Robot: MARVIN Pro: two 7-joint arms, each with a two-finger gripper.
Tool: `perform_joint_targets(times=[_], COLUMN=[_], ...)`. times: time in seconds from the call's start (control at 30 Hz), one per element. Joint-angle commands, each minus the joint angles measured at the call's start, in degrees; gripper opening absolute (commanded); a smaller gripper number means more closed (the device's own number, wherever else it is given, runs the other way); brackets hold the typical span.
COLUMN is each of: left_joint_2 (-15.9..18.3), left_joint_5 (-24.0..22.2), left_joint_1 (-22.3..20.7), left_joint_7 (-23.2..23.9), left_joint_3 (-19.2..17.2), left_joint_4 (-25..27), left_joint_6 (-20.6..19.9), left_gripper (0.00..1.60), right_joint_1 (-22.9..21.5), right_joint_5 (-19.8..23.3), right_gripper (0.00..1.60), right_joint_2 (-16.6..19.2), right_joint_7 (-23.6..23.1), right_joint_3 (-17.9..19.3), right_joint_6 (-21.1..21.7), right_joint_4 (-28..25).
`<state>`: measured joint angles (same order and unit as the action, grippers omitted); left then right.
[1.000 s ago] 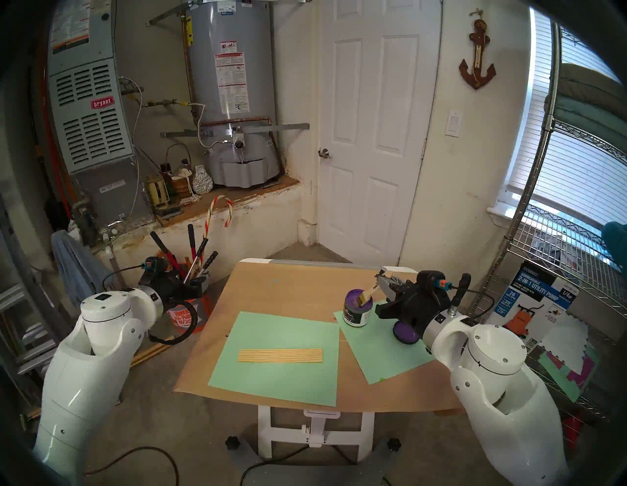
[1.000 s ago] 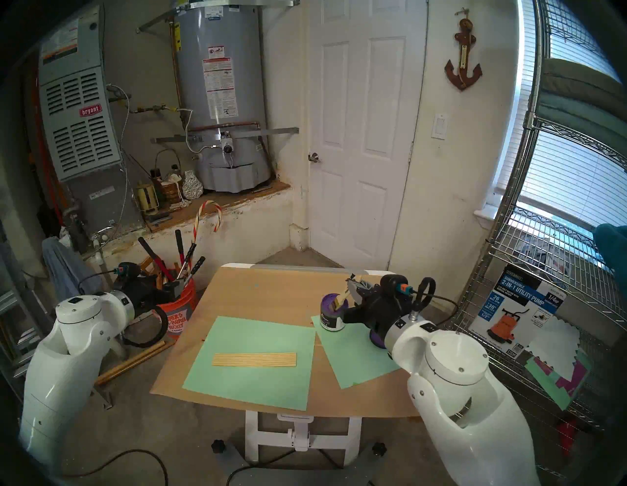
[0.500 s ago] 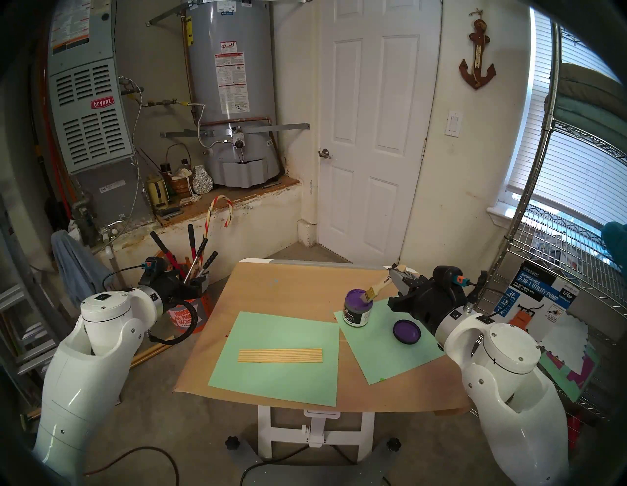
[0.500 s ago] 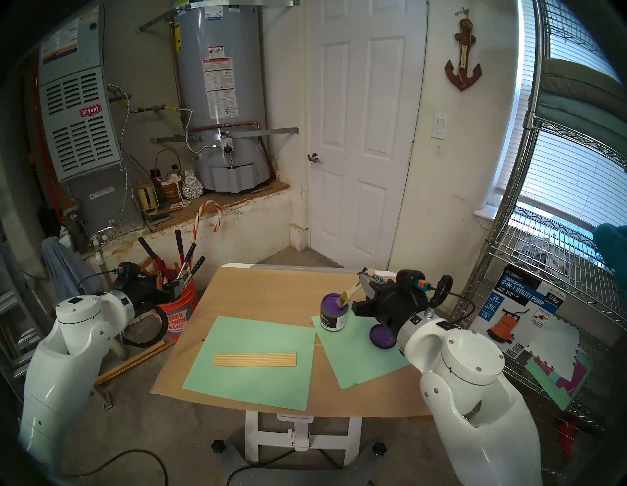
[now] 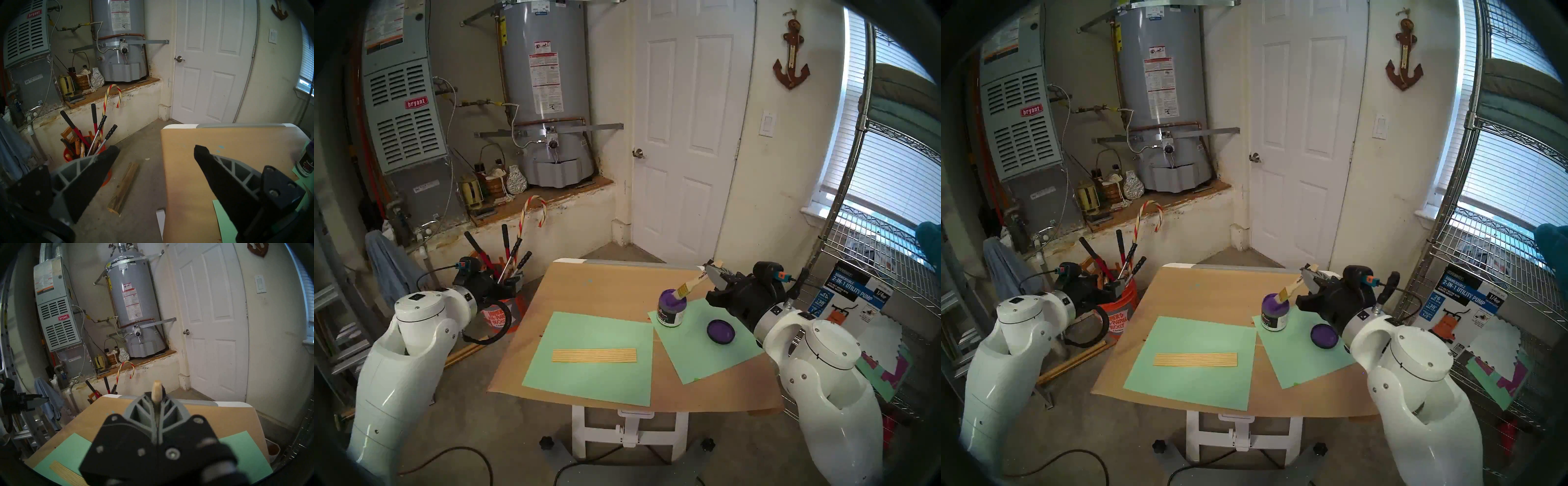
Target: Pick up brush, dip the brush into paint, and paint the wood
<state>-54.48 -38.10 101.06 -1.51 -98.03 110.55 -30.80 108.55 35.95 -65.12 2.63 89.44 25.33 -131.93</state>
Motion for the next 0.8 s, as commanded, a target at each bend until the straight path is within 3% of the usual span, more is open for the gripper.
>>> perform_joint_targets(times=[0.0,0.77], left_joint_2=[0.06,0.06], left_joint_5=[-0.11,-0.12], left_joint_1=[-0.27,-0.26], left_joint_7=[-0.1,-0.11], left_joint_3=[-0.65,-0.65], left_joint_4=[0.98,0.99], left_joint_6=[0.17,0.17], left_gripper=[1.6,1.6], right_joint_1=[-0.73,-0.67], right_joint_5=[0.98,1.3], right_gripper=[0.0,0.0], right_joint_2=[-0.77,-1.73], right_joint_7=[0.13,1.05], right_joint_3=[0.08,-0.77], right_joint_6=[0.39,0.52], right_joint_4=[-2.1,-2.08])
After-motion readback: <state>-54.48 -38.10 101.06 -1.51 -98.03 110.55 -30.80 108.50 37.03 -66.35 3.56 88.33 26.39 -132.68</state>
